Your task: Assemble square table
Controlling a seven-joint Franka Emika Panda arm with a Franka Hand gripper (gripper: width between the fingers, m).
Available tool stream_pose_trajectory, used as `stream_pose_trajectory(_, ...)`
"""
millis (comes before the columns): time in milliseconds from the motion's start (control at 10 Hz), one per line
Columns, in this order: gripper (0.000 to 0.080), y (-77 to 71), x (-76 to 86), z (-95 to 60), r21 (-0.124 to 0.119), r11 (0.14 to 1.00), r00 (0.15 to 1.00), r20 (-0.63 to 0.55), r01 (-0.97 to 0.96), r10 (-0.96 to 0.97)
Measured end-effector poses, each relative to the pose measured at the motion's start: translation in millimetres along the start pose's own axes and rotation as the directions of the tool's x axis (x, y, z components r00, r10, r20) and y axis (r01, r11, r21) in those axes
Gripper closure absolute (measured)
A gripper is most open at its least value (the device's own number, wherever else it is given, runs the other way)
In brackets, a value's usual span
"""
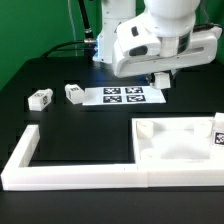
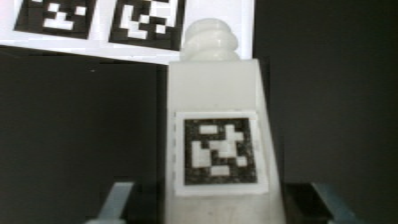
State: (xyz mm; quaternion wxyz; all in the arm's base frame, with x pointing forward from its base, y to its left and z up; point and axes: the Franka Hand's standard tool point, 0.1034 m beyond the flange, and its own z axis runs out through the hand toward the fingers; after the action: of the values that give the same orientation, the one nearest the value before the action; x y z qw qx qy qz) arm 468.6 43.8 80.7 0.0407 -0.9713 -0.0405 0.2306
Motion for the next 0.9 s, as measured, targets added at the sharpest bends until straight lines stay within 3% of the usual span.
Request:
stream_pose_trajectory(100,0.0509,2.7,5.7,-4.0,-0.006,1.0,0.998,-0.061,0.006,-0.006)
stream_pose_trajectory(200,0.0509,6.3,21.2,-17.6,-0.016,1.0,0.99,-0.138,0.01,-0.012)
stream_pose_trajectory(400,0.0509,11.1,52.2,-72.2,-0.024,1.0,0.964,-0.267,0.011,-0.017)
stream_pose_trajectory(500,0.0509,19.5,65.6,-102.5,-0.049,0.998,0.932,-0.36,0.036,-0.052)
stream_pose_trajectory(600,0.0509,26.1,67.5,-110.8,-0.068,0.996,0.911,-0.406,0.051,-0.075)
stream_pose_trajectory(900,0.0509,36.0,73.8,-111.8,-0.11,0.994,0.817,-0.571,0.019,-0.079)
